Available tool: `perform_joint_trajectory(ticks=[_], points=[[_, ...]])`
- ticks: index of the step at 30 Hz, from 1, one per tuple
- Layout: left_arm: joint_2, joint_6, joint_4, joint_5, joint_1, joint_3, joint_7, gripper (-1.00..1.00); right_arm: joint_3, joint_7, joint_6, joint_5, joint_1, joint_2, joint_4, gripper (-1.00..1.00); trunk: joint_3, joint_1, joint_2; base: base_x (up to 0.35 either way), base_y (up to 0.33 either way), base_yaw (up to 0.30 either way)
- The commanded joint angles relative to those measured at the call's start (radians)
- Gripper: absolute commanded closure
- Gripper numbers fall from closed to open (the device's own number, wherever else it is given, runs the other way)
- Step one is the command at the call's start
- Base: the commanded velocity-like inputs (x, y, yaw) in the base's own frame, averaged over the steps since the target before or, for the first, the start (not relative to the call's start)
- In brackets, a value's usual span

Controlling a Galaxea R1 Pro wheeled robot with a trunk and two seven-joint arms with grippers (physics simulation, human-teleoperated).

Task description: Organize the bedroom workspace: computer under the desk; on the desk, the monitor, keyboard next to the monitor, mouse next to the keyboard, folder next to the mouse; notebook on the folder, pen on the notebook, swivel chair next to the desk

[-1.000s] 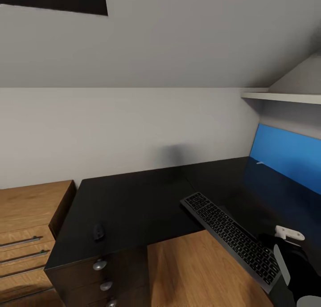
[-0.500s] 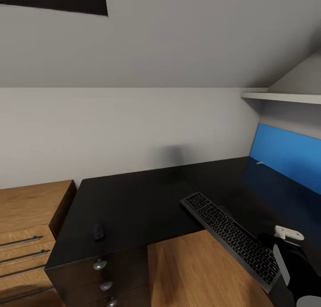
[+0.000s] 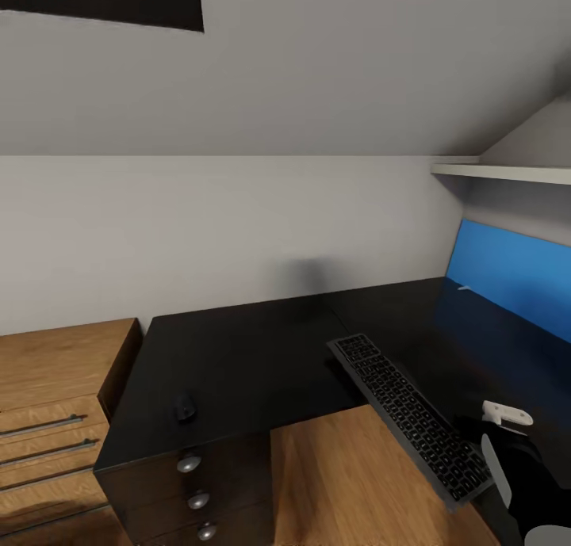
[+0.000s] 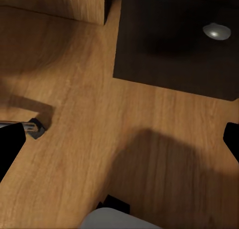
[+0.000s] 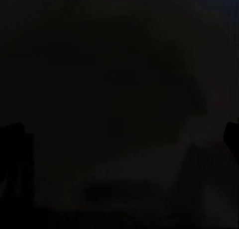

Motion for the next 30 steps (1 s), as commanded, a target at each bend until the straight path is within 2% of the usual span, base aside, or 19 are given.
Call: perform_joint_trajectory(ticks=[1, 30], points=[[0.000, 0.001, -0.001, 0.003, 0.000, 0.008, -0.010, -1.00, 0.003, -0.002, 0.007, -0.002, 0.000, 0.000, -0.001, -1.00, -0.001, 0.000, -0.001, -0.037, 0.052, 0.000], [-0.001, 0.001, -0.001, 0.003, 0.000, 0.008, -0.010, -1.00, 0.006, -0.001, 0.008, -0.002, 0.000, 0.000, -0.001, -1.00, -0.001, 0.000, -0.001, -0.004, 0.021, 0.000]])
